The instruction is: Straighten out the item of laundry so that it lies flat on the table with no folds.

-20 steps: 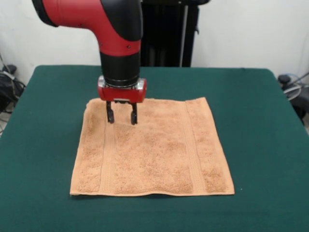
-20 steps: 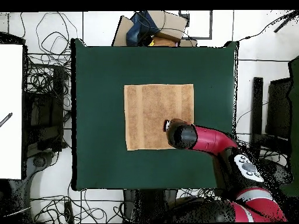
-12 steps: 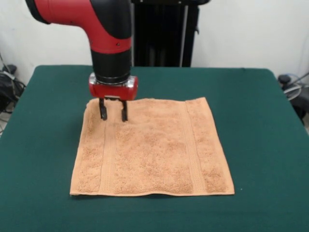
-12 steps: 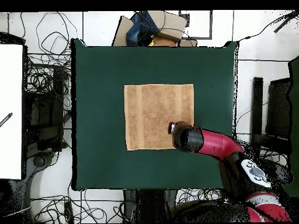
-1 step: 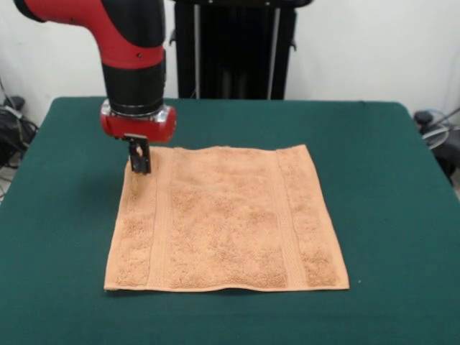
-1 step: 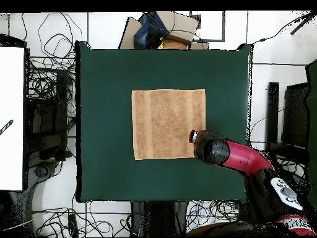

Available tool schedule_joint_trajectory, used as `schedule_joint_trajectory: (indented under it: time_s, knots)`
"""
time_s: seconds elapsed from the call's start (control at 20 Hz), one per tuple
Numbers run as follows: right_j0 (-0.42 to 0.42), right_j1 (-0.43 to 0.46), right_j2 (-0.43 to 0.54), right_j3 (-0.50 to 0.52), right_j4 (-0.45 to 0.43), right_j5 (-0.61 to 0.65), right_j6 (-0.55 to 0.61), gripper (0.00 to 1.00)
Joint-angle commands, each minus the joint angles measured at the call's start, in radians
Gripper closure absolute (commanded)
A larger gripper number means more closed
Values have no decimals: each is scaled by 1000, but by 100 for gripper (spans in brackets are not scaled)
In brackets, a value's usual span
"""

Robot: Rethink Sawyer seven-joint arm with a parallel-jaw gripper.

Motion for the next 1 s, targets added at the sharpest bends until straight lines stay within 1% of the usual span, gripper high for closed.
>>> schedule_joint_trajectory:
  time_s: [0.05,0.1,0.15,0.25,0.3,0.45,0.5,0.6,0.65,0.75,0.85,0.9,1.0]
  knots:
    - [1,-28,-1,67,-42,-16,86,100]
    - [20,-40,-21,73,-28,-1,110,100]
    - [19,-47,-19,85,-5,-4,137,100]
    - [62,-76,-37,60,-33,45,97,100]
    - [59,-56,-18,40,-44,60,62,100]
    - [-16,224,57,-88,-18,-22,48,100]
    - [-23,308,67,-152,-40,-105,44,100]
    - [-62,449,115,-255,-61,-233,41,100]
    - [-70,499,132,-302,-101,-318,39,100]
    - [-42,556,127,-386,-165,-452,49,100]
    - [5,577,81,-418,-199,-642,86,100]
    - [40,578,39,-413,-169,-718,105,100]
    - [133,571,-70,-366,-34,-833,158,100]
